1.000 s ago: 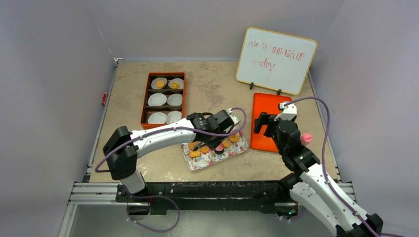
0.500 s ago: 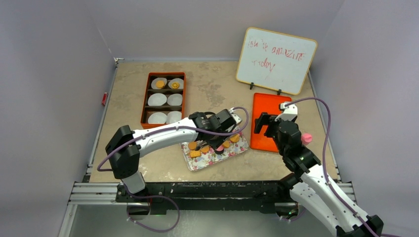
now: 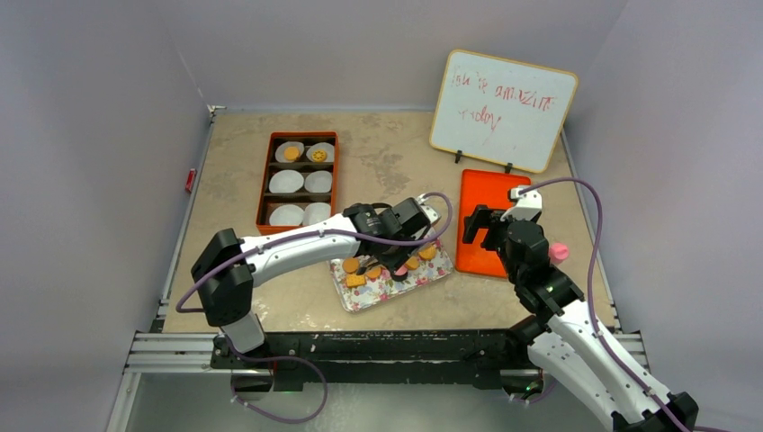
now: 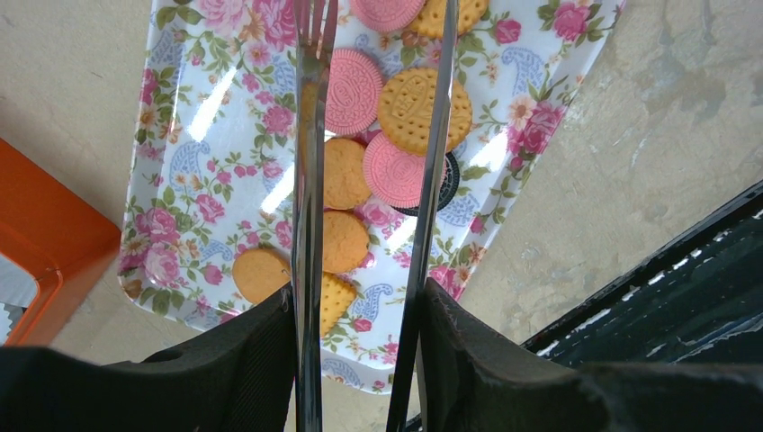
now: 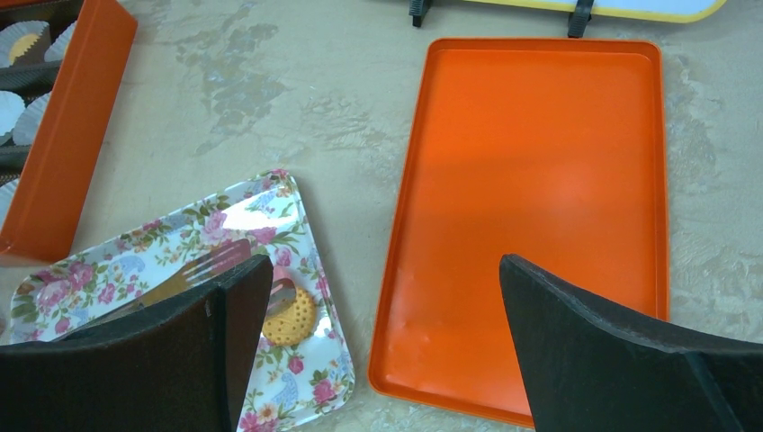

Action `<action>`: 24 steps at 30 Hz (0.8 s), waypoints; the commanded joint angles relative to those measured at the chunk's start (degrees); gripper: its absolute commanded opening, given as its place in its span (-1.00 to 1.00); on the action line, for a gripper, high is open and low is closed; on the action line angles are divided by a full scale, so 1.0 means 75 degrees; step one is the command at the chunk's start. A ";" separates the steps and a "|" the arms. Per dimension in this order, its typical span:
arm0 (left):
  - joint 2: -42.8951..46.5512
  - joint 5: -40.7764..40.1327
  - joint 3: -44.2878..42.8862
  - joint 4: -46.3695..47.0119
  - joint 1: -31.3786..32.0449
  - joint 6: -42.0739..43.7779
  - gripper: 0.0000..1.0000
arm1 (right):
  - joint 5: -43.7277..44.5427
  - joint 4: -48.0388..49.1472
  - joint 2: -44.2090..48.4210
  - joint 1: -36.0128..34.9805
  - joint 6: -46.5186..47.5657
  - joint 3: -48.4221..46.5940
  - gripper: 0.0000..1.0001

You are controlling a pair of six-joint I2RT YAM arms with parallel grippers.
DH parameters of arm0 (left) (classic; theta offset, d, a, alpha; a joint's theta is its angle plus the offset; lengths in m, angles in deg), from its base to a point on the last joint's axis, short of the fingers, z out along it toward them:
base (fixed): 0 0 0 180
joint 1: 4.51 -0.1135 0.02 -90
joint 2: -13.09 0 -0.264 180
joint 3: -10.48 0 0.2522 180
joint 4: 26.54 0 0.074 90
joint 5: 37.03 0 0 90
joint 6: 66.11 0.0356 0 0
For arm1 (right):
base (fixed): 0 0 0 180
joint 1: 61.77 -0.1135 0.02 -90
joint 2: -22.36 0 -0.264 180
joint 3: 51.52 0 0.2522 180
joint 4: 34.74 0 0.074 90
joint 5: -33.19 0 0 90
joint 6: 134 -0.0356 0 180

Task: Pack the cookies

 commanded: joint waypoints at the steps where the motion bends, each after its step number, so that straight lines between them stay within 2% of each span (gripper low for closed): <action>1: 0.0416 0.0141 -0.0015 0.0306 -0.0156 -0.0257 -0.11 | 0.0062 0.0089 0.0108 -0.0013 -0.0024 -0.0135 0.97; 24: 0.0040 0.0627 0.0281 0.0291 -0.0561 -0.0427 -0.10 | 0.0029 0.0137 -0.0011 -0.0017 -0.0042 -0.0171 0.98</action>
